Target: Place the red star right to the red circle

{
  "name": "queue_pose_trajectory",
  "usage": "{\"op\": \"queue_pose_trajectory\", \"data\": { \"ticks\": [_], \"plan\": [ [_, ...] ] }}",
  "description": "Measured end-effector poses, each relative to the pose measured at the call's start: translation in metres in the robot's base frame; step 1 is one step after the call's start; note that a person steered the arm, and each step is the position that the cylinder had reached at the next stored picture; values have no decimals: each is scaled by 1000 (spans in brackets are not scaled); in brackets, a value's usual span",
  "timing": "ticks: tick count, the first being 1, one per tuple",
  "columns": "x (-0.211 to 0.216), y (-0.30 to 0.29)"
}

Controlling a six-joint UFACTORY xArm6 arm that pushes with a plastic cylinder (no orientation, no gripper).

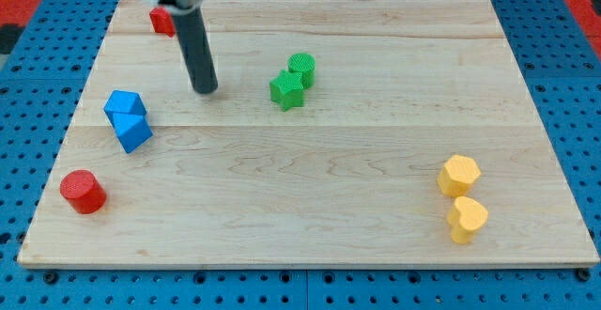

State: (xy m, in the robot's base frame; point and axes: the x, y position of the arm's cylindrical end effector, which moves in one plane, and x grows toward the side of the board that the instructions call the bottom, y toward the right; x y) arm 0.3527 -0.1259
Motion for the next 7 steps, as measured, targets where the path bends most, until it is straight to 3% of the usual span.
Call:
{"op": "queue_pose_trajectory", "data": {
  "ticks": [1,3,4,7],
  "plan": [
    [-74,0],
    [-156,-3],
    [-151,-55],
    [-86,-76]
  ]
}}
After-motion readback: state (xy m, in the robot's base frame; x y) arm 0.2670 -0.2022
